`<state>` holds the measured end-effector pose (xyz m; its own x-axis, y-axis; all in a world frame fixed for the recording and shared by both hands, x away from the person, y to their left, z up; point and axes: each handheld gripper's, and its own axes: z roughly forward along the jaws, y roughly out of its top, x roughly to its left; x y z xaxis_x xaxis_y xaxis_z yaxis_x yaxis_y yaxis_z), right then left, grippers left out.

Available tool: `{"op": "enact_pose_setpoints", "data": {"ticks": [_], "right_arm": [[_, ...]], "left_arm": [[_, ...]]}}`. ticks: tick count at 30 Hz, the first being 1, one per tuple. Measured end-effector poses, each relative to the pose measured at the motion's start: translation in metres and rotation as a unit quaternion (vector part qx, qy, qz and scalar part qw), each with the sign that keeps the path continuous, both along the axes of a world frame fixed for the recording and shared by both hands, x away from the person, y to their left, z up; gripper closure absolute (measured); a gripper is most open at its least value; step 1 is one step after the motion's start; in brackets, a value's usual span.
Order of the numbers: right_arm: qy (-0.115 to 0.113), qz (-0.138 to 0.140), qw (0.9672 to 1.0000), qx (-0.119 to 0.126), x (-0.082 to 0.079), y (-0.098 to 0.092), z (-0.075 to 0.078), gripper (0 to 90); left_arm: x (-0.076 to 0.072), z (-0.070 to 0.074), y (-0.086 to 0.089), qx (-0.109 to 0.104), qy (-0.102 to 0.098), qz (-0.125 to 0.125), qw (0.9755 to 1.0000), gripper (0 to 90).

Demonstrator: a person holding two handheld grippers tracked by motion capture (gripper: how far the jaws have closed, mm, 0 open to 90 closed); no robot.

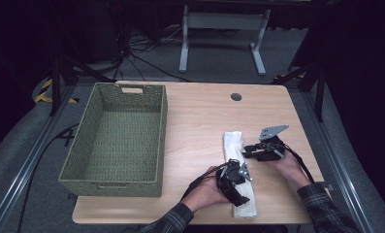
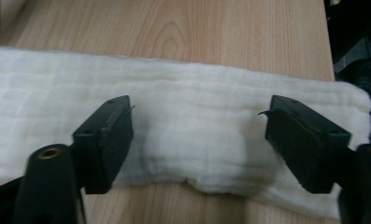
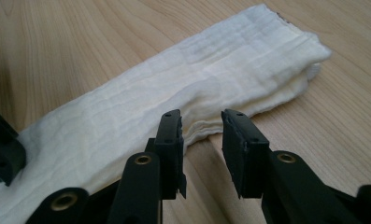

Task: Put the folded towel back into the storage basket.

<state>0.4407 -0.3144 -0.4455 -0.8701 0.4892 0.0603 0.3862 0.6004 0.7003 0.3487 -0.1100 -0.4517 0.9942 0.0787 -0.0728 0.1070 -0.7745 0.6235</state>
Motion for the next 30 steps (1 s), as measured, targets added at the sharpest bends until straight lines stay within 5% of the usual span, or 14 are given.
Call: {"op": "enact_pose_setpoints", "data": {"ticks": [5, 9, 15, 22, 30], "right_arm": [[-0.002, 0.001, 1.0000, 0.001, 0.000, -0.001, 0.001, 62.7], [-0.003, 0.005, 1.0000, 0.002, -0.001, 0.000, 0.001, 61.0], [-0.002, 0.011, 0.9999, 0.001, -0.002, 0.001, 0.002, 58.1], [-0.007, 0.019, 0.9998, 0.005, -0.004, 0.001, 0.006, 56.5], [-0.014, 0.045, 0.9987, 0.019, -0.007, 0.004, 0.014, 51.1]], "left_arm": [[0.000, -0.004, -0.003, 0.007, -0.009, -0.002, 0.9999, 18.6], [0.000, -0.003, -0.001, 0.012, -0.024, 0.007, 0.9996, 28.0], [0.004, -0.001, 0.005, 0.008, -0.011, 0.025, 0.9996, 52.7], [0.005, -0.001, 0.009, 0.004, 0.002, 0.018, 0.9998, 74.5], [0.003, -0.001, 0.013, 0.008, 0.038, -0.004, 0.9992, 82.6]]}}
